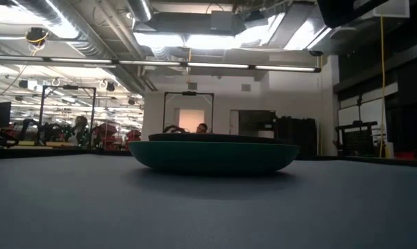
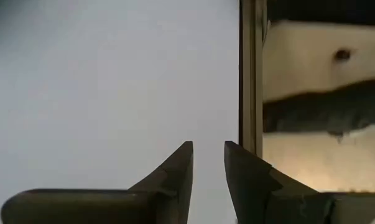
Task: Stack plastic plates
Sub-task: Stack the light blue plate on top of the light pink plate
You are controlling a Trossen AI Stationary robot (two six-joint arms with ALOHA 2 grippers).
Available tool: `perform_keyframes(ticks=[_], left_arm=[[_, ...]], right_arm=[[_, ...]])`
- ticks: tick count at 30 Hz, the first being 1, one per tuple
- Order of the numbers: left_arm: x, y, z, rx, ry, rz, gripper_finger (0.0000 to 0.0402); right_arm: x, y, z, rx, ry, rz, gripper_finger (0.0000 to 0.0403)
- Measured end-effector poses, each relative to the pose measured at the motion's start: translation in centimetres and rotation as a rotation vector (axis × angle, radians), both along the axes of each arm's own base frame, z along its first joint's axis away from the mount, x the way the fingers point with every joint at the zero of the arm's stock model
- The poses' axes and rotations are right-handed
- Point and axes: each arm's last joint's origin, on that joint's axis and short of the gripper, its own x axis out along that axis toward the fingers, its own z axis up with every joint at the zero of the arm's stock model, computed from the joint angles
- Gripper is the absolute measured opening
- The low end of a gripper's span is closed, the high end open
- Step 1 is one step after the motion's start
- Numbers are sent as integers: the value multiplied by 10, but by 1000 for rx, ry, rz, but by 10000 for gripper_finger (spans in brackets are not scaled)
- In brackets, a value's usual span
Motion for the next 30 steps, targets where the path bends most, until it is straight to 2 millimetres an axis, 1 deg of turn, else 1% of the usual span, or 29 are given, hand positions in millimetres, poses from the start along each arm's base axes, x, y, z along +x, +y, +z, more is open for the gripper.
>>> perform_keyframes(ticks=[3,8,11,14,17,23,26,30], left_arm=[[-3,-9,-11,-11,131,38,82],[-14,-16,-37,-18,390,114,81],[-21,-19,-48,0,486,153,81],[-25,-21,-53,23,501,168,81],[-25,-18,-54,30,497,238,84],[-34,-13,-66,50,566,337,125],[-34,-13,-68,32,589,354,146],[-32,-13,-68,22,565,349,157]], right_arm=[[0,-1,-1,-10,7,-6,172],[-1,-3,-5,-42,33,-35,172],[-1,-3,-6,-50,41,-37,172],[-2,-4,-6,-61,42,-51,172],[-2,-4,-6,-63,43,-51,172],[-2,-5,-8,-63,66,-59,172],[-3,-5,-9,-61,70,-62,172],[-3,-5,-9,-65,73,-62,172]])
